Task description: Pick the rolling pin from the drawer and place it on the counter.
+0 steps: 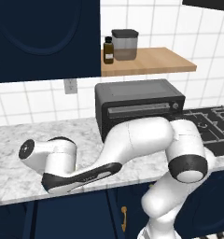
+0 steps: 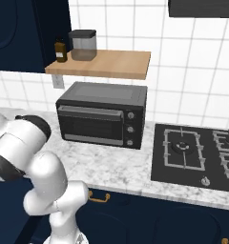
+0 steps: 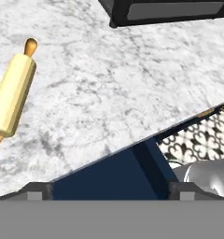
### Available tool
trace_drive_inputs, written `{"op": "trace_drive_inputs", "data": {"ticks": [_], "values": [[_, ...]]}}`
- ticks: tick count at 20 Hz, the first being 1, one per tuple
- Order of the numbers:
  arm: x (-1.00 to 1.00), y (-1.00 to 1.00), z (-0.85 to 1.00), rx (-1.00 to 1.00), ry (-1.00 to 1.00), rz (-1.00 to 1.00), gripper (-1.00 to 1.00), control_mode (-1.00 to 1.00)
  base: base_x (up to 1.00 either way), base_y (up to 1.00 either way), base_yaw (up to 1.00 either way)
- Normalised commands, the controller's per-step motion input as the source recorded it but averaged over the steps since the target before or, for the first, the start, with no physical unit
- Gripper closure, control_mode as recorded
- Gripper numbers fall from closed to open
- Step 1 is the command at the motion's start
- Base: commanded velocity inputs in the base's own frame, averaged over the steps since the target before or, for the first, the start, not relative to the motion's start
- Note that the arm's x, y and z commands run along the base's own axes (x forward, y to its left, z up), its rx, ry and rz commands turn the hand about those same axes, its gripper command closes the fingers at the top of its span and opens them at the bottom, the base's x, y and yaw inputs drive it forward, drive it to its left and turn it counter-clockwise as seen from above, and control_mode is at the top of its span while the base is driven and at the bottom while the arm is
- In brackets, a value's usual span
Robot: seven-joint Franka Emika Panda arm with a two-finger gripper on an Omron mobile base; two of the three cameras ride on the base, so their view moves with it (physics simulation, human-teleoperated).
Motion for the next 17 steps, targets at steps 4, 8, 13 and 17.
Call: {"op": "trace_drive_inputs", "data": {"ticks": [4,8,13,17], "values": [[-0.52,-1.00,0.10,0.06,0.06,0.00,-1.00,-1.00,0.00,0.00,0.00],[-0.02,-1.00,0.01,0.14,0.01,0.09,-1.00,-1.00,0.00,0.00,0.00],[0.12,-1.00,0.77,0.23,0.00,0.09,-1.00,-1.00,0.00,0.00,0.00],[0.00,-1.00,1.00,0.22,0.00,0.06,-1.00,-1.00,0.00,0.00,0.00]]}}
